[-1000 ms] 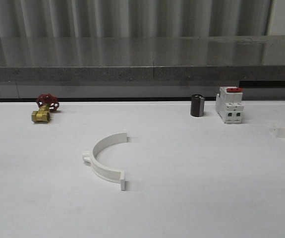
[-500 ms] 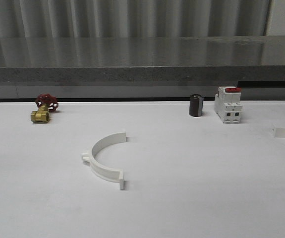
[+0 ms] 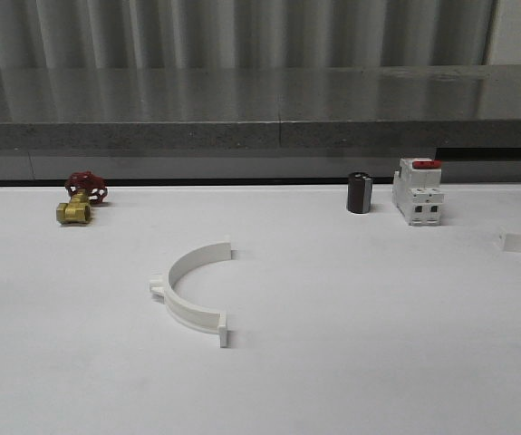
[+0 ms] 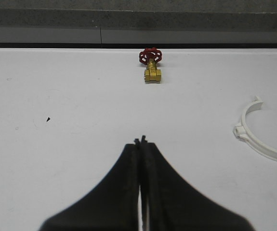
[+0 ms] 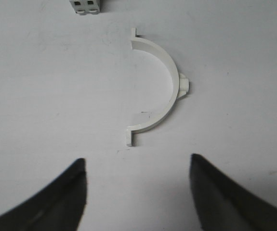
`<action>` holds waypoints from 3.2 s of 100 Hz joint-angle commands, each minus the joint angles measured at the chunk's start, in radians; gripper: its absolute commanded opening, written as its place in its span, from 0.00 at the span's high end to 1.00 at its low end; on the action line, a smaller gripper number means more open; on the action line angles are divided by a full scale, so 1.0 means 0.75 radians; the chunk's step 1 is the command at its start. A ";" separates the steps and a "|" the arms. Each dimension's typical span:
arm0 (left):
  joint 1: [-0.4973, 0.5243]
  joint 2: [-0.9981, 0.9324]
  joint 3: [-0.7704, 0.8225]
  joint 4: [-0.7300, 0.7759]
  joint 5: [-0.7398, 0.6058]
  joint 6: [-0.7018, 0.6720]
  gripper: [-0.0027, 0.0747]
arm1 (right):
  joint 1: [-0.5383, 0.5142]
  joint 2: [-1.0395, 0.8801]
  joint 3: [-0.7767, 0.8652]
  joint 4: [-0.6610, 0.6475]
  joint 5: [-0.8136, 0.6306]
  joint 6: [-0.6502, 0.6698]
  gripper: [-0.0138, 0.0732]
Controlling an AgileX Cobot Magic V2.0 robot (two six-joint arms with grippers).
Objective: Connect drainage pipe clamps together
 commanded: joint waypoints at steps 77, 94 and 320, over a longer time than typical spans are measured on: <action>0.006 0.011 -0.038 -0.007 -0.108 -0.003 0.99 | -0.178 0.808 -0.510 0.042 0.005 -0.163 0.17; 0.006 0.011 -0.038 -0.007 -0.108 -0.003 0.99 | -0.178 0.955 -0.581 0.042 -0.011 -0.208 0.17; 0.006 0.011 -0.038 -0.007 -0.108 -0.003 0.99 | 0.133 1.000 -0.640 0.145 0.036 0.089 0.79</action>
